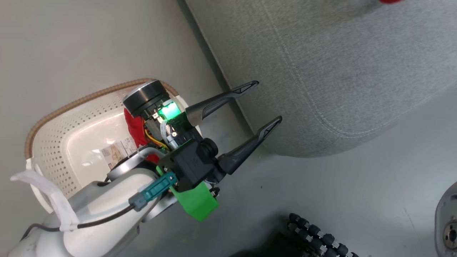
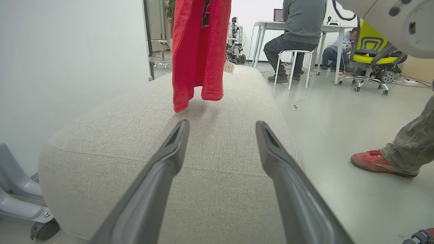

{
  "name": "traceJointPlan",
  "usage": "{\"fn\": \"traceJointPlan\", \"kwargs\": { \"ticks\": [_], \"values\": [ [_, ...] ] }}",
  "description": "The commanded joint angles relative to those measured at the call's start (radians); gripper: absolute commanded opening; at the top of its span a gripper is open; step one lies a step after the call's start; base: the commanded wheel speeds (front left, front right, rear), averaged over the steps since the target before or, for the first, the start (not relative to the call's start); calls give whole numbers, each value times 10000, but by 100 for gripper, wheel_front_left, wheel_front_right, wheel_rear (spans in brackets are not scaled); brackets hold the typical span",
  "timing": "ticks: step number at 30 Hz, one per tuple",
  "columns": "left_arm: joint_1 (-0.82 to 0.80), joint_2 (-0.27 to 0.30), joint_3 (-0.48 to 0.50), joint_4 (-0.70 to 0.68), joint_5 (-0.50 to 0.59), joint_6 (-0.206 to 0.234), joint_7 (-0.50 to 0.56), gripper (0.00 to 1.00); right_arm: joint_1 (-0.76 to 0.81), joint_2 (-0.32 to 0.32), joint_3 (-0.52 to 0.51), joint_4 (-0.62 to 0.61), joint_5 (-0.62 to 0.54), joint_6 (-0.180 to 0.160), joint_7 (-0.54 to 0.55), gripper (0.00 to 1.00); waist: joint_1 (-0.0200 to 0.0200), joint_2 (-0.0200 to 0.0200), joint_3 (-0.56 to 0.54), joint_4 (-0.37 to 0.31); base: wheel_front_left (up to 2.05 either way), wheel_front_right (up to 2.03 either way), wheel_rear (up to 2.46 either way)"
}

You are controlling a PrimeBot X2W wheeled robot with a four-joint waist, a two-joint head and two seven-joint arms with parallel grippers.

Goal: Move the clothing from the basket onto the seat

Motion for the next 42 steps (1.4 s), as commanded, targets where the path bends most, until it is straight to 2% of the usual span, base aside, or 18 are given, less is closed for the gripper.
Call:
{"fn": "traceJointPlan", "kwargs": {
  "ticks": [1,4,15,20,21,22,23,31,35,42],
  "values": [
    [-397,161,-76,-30,-92,-33,-110,100,-297,-259,-134,576,56,-17,-31,0,-2,0,1274,973,0,0,0],
    [-641,167,-144,-11,-168,-34,-235,100,-272,-447,-75,1435,-16,-17,-31,0,-2,0,1533,1112,0,0,0],
    [-1022,185,-356,308,-280,-34,-550,100,396,380,-557,4331,-53,-17,-33,0,-2,0,2091,1730,0,0,0],
    [-1005,43,-484,531,-356,-34,-739,100,475,418,-501,5148,-270,-17,-33,0,-2,0,1925,1957,0,0,0],
    [-970,23,-492,587,-376,-29,-789,100,504,422,-479,5190,-273,-17,-33,18,-2,0,1851,1983,0,0,0],
    [-929,-13,-492,643,-401,-21,-832,100,576,432,-436,5212,-276,-17,-33,44,-2,0,1766,2004,0,0,0],
    [-868,-83,-496,728,-452,-8,-888,100,653,385,-420,5151,-345,-17,-33,100,-2,0,1655,2029,0,0,0],
    [-122,-523,-225,1587,-787,233,-1256,100,2228,699,209,4397,-313,-17,-33,100,-2,0,189,2313,0,0,0],
    [594,-828,371,2218,-1284,402,-1313,100,3544,743,1333,3896,-71,-17,-33,100,-2,0,-811,2610,0,0,0],
    [2522,-1538,2083,2832,-2011,232,-1318,100,5610,879,3319,3600,624,-17,-33,100,-2,0,-2604,3129,0,0,0]
  ]
}}
